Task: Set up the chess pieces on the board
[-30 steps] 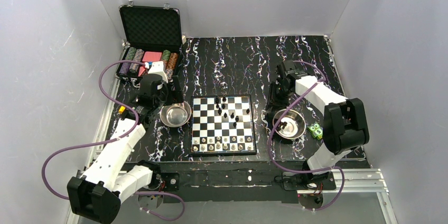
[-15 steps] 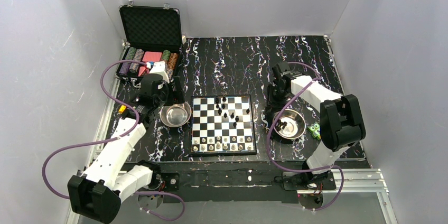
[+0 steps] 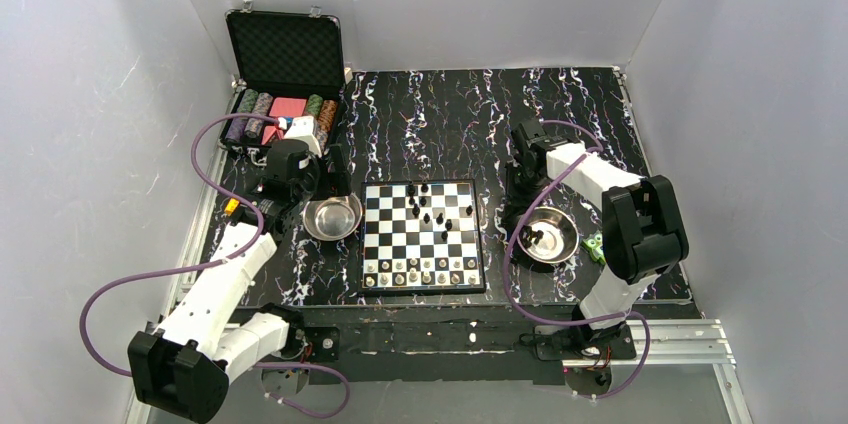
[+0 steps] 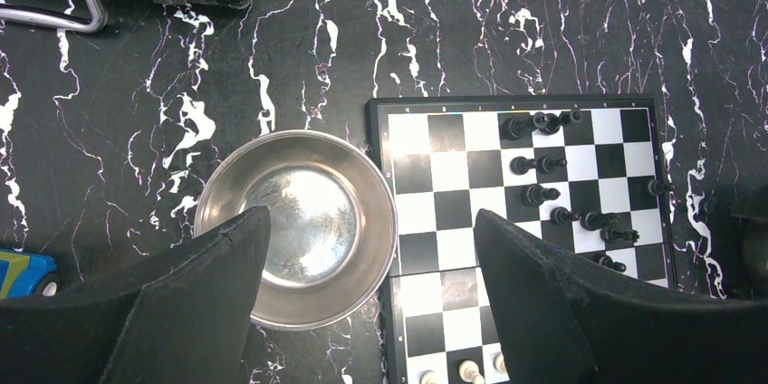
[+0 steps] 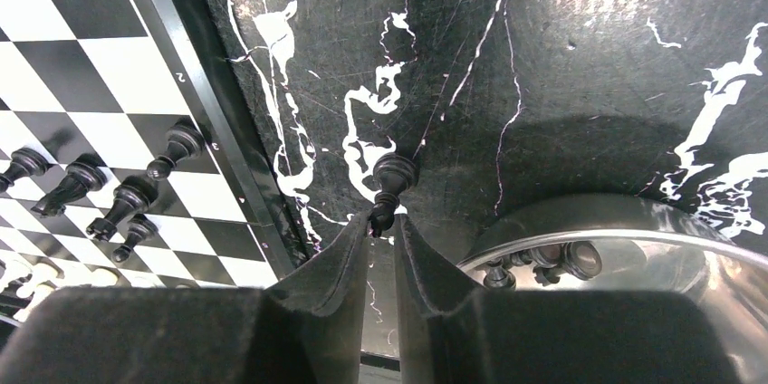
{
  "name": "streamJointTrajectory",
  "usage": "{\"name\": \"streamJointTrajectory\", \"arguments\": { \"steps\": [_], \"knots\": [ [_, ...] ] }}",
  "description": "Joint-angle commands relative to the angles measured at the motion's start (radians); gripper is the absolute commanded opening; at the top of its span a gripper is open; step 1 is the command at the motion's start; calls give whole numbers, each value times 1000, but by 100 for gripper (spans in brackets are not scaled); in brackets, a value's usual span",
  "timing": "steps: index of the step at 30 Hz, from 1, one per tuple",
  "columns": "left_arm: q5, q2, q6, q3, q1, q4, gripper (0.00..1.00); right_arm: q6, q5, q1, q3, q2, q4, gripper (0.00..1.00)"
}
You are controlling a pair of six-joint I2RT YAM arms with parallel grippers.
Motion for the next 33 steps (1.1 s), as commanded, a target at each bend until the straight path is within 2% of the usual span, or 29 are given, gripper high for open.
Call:
{"name": "streamJointTrajectory", "arguments": {
  "steps": [1,9,16,21,27,33],
  "knots": [
    [9,-15,6,10,5,17,83,-13,21,8,39,13,-17,24],
    [12,-12,9,15,4,16,83,-16,36,13,43,23,-19,26],
    [13,-8,9,16,5,15,83,-14,44,16,47,-1,-18,9],
    [16,-4,8,8,5,15,83,-9,59,22,77,-36,-48,5],
    [16,2,9,-1,4,15,83,-4,82,35,197,-59,-121,2],
    [9,7,4,-17,6,18,83,-8,69,82,369,8,-205,1]
  ]
}}
